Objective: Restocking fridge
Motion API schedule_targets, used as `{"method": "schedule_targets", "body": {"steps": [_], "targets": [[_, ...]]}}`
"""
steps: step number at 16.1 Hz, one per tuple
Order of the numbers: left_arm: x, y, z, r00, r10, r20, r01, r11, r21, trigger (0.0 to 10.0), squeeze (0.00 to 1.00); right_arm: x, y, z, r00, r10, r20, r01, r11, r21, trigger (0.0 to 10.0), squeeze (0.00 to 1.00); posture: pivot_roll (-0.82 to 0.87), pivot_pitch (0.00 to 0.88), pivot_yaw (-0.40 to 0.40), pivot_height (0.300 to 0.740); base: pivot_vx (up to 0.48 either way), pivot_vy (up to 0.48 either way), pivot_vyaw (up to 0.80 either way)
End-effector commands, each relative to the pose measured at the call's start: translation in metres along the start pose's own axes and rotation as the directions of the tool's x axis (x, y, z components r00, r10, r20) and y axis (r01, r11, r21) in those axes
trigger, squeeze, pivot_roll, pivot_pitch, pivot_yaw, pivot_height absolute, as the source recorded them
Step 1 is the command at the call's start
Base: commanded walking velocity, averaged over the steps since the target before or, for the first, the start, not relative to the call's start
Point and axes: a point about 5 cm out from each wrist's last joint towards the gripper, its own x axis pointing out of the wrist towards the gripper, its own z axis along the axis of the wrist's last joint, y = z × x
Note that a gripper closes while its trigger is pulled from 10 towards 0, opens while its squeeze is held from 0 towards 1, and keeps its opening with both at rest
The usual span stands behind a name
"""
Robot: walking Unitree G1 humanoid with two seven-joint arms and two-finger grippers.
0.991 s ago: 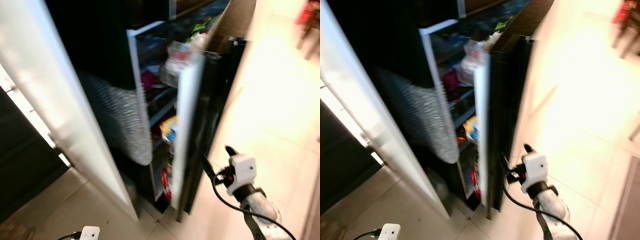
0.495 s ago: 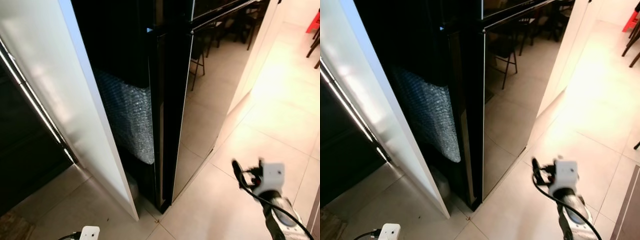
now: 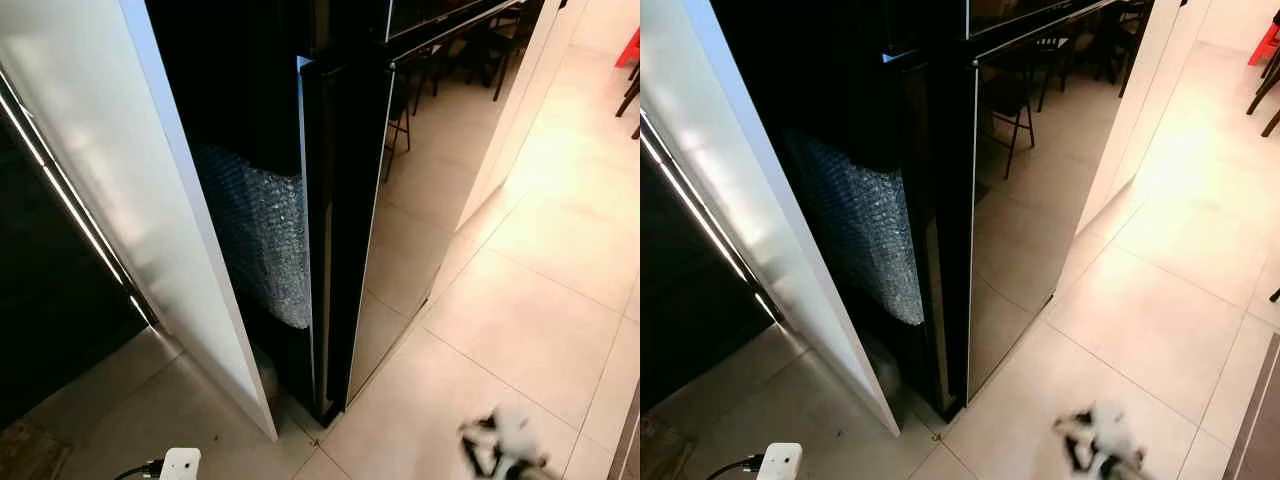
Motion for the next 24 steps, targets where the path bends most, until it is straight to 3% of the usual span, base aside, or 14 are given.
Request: {"method": "schedule_targets", "body": {"steps": [1, 2, 5, 14, 21, 24], "targets": [[0.0, -0.001, -0.004, 1.0, 0.005, -0.023, -0.005, 1.0, -0.022, 10.0, 0.0, -0.001, 0.004, -0.012, 0.998, -0.009, -0.055, 0.01, 1.0, 0.005, 10.0, 0.0, -0.02, 0.0, -0.028, 0.74, 0.0, 0.0, 0.0], [0.0, -0.001, -0.004, 1.0, 0.001, -0.023, -0.002, 1.0, -0.031, 10.0, 0.0, 0.0, 0.018, -0.024, 0.997, 0.01, -0.081, -0.003, 0.996, 0.086, 10.0, 0.0, 0.0, 0.0, -0.023, 0.74, 0.0, 0.0, 0.0], [0.0, 0.0, -0.004, 1.0, 0.001, -0.027, -0.001, 1.0, -0.025, 10.0, 0.0, 0.0, 0.034, -0.033, 0.994, 0.043, -0.103, -0.037, 0.997, 0.061, 10.0, 0.0, 0.01, 0.0, -0.019, 0.74, 0.0, 0.0, 0.27], [-0.001, 0.003, -0.006, 0.999, -0.004, -0.036, 0.003, 1.0, -0.017, 10.0, 0.0, -0.003, 0.042, -0.047, 0.99, 0.04, -0.137, -0.035, 0.999, 0.038, 10.0, 0.0, 0.01, 0.0, -0.016, 0.74, 0.0, 0.0, 0.8], [-0.002, 0.003, -0.009, 0.999, 0.002, -0.043, -0.002, 1.0, -0.012, 10.0, 0.0, -0.007, 0.058, -0.061, 0.981, 0.097, -0.167, -0.116, 0.988, -0.105, 10.0, 0.0, 0.02, 0.0, -0.01, 0.74, 0.0, 0.0, 0.8], [-0.002, 0.002, -0.01, 0.999, 0.016, -0.037, -0.017, 1.0, -0.024, 10.0, 0.0, -0.007, 0.058, -0.062, 0.982, 0.099, -0.162, -0.116, 0.988, -0.101, 10.0, 0.0, 0.02, 0.0, -0.015, 0.74, 0.0, 0.0, 0.8]]}}
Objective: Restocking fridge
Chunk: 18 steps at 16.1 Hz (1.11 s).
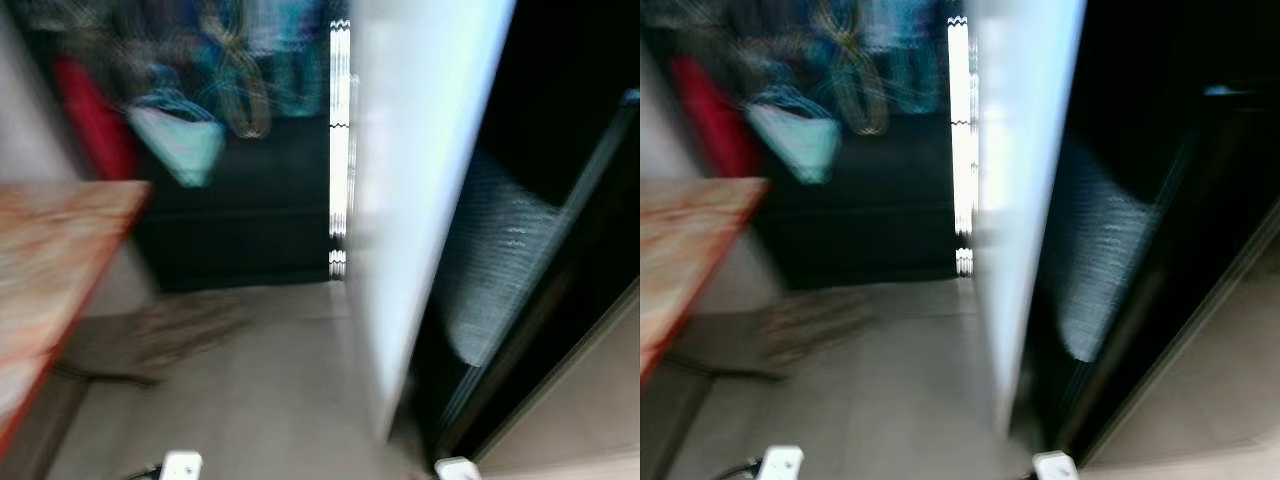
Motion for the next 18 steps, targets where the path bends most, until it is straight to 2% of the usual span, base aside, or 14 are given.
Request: {"method": "schedule_targets", "body": {"steps": [1, 9, 18], "targets": [[-0.0003, 0.0046, 0.0005, 1.0, 0.024, 0.005, -0.024, 1.0, -0.016, 10.0, 0.0, 0.0013, 0.0043, 0.0055, 1.0, 0.011, 0.017, -0.011, 1.0, -0.003, 10.0, 0.0, 0.02, 0.0, -0.021, 0.74, 0.0, 0.0, 0.8], [-0.0005, -0.0028, -0.0034, 1.0, 0.029, 0.004, -0.029, 0.998, -0.06, 10.0, 0.0, 0.0, -0.003, 0.003, 1.0, 0.002, 0.012, -0.002, 1.0, -0.014, 10.0, 0.0, 0.04, 0.0, -0.054, 0.74, 0.0, 0.0, 0.8], [-0.0008, 0.0003, -0.0032, 0.998, 0.069, 0.013, -0.067, 0.991, -0.114, 10.0, 0.0, 0.0001, -0.0013, 0.003, 1.0, 0.015, 0.011, -0.015, 1.0, 0.004, 10.0, 0.0, 0.06, 0.0, -0.051, 0.74, 0.0, 0.0, 0.8]]}}
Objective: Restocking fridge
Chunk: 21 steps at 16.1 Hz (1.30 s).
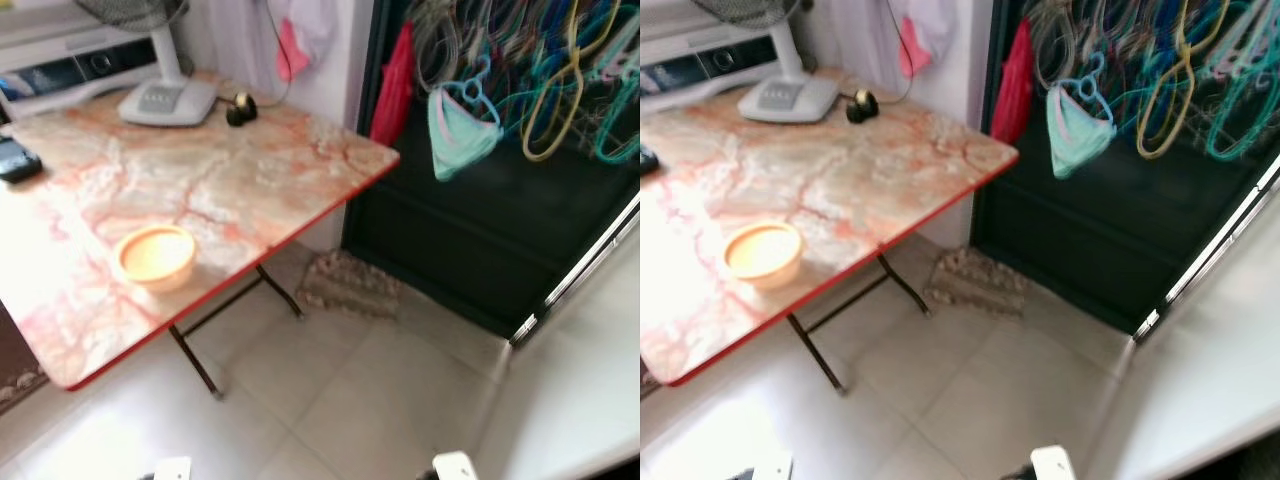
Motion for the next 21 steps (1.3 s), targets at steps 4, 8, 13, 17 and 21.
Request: {"method": "schedule_targets", "body": {"steps": [4, 8, 13, 17, 21], "targets": [[-0.001, -0.003, -0.005, 1.0, 0.008, -0.008, -0.008, 1.0, -0.019, 10.0, 0.0, -0.002, -0.008, -0.007, 1.0, -0.019, -0.02, 0.02, 1.0, 0.019, 10.0, 0.0, 0.06, 0.0, -0.047, 0.74, 0.0, 0.0, 0.8], [-0.001, -0.002, -0.003, 1.0, 0.026, 0.009, -0.026, 0.999, -0.035, 10.0, 0.0, -0.002, -0.009, -0.006, 1.0, -0.019, -0.015, 0.019, 1.0, 0.024, 10.0, 0.0, 0.06, 0.0, -0.047, 0.74, 0.0, 0.0, 0.8], [-0.003, 0.001, 0.0, 0.989, 0.12, 0.084, -0.109, 0.986, -0.122, 10.0, 0.0, -0.003, -0.009, -0.007, 1.0, -0.009, -0.022, 0.01, 0.999, 0.042, 10.0, 0.0, 0.08, 0.0, -0.053, 0.74, 0.0, 0.0, 0.42], [-0.004, 0.031, 0.071, 0.898, 0.226, 0.378, -0.184, 0.972, -0.144, 10.0, 0.0, -0.003, -0.009, -0.01, 1.0, -0.01, -0.03, 0.011, 0.999, 0.046, 10.0, 0.0, 0.1, 0.0, -0.033, 0.74, 0.0, 0.0, 0.0], [-0.02, 0.028, 0.119, 0.738, 0.209, 0.642, -0.202, 0.976, -0.085, 10.0, 0.0, -0.003, -0.007, -0.011, 0.999, 0.001, -0.035, 0.001, 0.999, 0.048, 10.0, 0.0, 0.09, 0.0, -0.02, 0.74, 0.0, 0.0, 0.0]]}}
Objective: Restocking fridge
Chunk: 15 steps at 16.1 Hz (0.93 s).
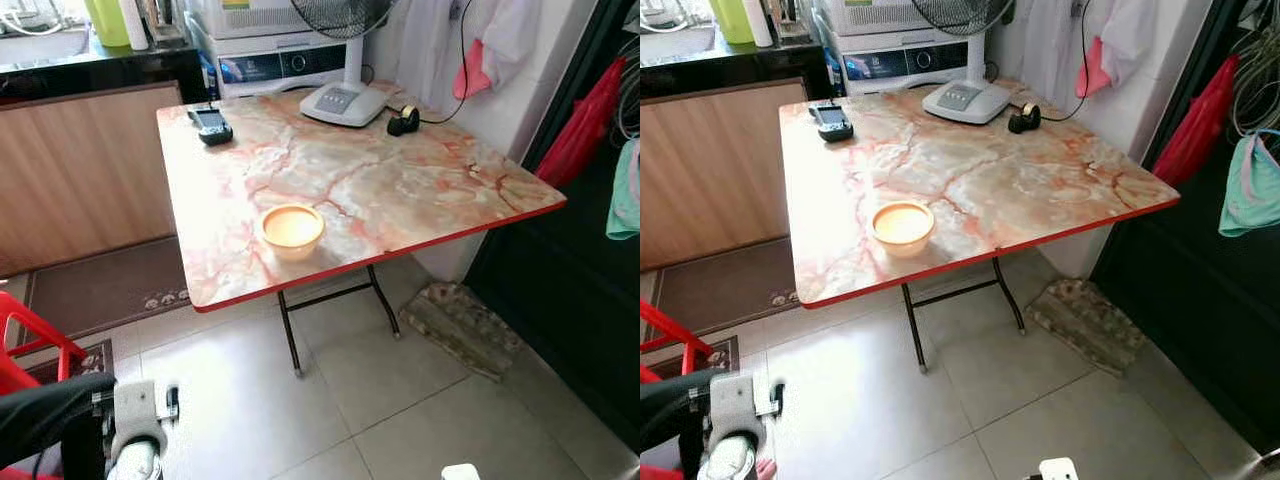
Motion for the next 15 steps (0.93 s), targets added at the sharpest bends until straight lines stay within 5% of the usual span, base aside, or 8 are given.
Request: {"method": "schedule_targets", "body": {"steps": [1, 4, 5, 8, 11, 15], "targets": [[0.002, -0.006, 0.015, 0.995, -0.022, 0.095, 0.018, 0.999, 0.037, 10.0, 0.0, 0.0, 0.0, 0.0, 1.0, 0.002, -0.002, -0.002, 1.0, 0.01, 10.0, 0.0, 0.09, 0.0, -0.021, 0.74, 0.0, 0.0, 0.0], [-0.005, -0.015, 0.035, 0.968, -0.064, 0.242, 0.048, 0.996, 0.071, 10.0, 0.0, 0.0, 0.0, 0.0, 1.0, 0.015, -0.004, -0.015, 1.0, 0.0, 10.0, 0.0, 0.09, 0.0, -0.023, 0.74, 0.0, 0.0, 0.0], [-0.011, -0.025, 0.052, 0.928, -0.131, 0.35, 0.085, 0.986, 0.144, 10.0, 0.0, 0.0, -0.001, 0.0, 1.0, 0.008, -0.004, -0.007, 1.0, 0.008, 10.0, 0.0, 0.1, 0.0, -0.028, 0.74, 0.0, 0.0, 0.0], [-0.014, -0.054, 0.105, 0.829, -0.218, 0.515, 0.176, 0.976, 0.13, 10.0, 0.0, 0.0, -0.002, 0.002, 1.0, -0.001, 0.014, 0.001, 1.0, 0.024, 10.0, 0.0, 0.1, 0.0, -0.037, 0.74, 0.0, 0.0, 0.0], [-0.022, -0.071, 0.132, 0.773, -0.256, 0.58, 0.242, 0.965, 0.103, 10.0, 0.0, 0.0, -0.001, 0.002, 1.0, 0.006, 0.022, -0.006, 1.0, 0.029, 10.0, 0.0, 0.09, 0.0, -0.042, 0.74, 0.0, 0.0, 0.0], [-0.023, -0.074, 0.146, 0.782, -0.245, 0.574, 0.288, 0.958, 0.016, 10.0, 0.0, 0.0, -0.001, 0.003, 1.0, 0.005, 0.016, -0.005, 1.0, 0.012, 10.0, 0.0, 0.1, 0.0, -0.052, 0.74, 0.064, 0.0, 0.0]]}}
